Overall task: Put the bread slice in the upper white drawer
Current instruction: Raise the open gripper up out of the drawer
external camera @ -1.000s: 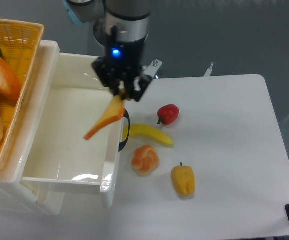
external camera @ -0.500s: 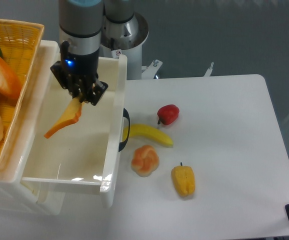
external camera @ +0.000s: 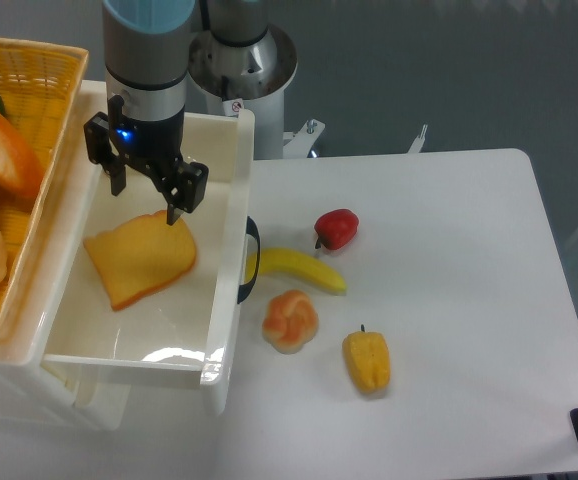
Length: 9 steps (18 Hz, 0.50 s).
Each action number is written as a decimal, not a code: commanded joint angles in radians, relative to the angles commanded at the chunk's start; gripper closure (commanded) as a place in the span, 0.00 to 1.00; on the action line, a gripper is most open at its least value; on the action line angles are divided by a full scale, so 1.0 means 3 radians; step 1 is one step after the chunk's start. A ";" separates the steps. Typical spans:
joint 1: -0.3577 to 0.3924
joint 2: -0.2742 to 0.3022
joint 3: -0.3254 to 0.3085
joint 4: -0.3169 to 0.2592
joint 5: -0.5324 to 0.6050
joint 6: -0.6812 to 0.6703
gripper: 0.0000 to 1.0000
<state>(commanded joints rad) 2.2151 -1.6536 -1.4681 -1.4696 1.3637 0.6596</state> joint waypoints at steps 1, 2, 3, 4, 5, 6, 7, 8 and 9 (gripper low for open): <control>0.0035 0.0005 0.0021 0.0000 0.0000 0.0005 0.00; 0.0071 0.0005 0.0056 0.0005 0.0000 0.0015 0.00; 0.0137 0.0015 0.0087 0.0020 0.0015 0.0025 0.00; 0.0234 0.0015 0.0123 0.0021 0.0061 0.0046 0.00; 0.0357 0.0010 0.0158 0.0026 0.0132 0.0117 0.00; 0.0464 0.0010 0.0184 0.0021 0.0204 0.0264 0.00; 0.0567 0.0005 0.0184 0.0021 0.0270 0.0443 0.00; 0.0664 0.0005 0.0179 0.0021 0.0337 0.0587 0.00; 0.0731 0.0000 0.0174 0.0021 0.0398 0.0679 0.00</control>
<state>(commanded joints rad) 2.4342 -1.6536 -1.4158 -1.4634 1.4832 0.8634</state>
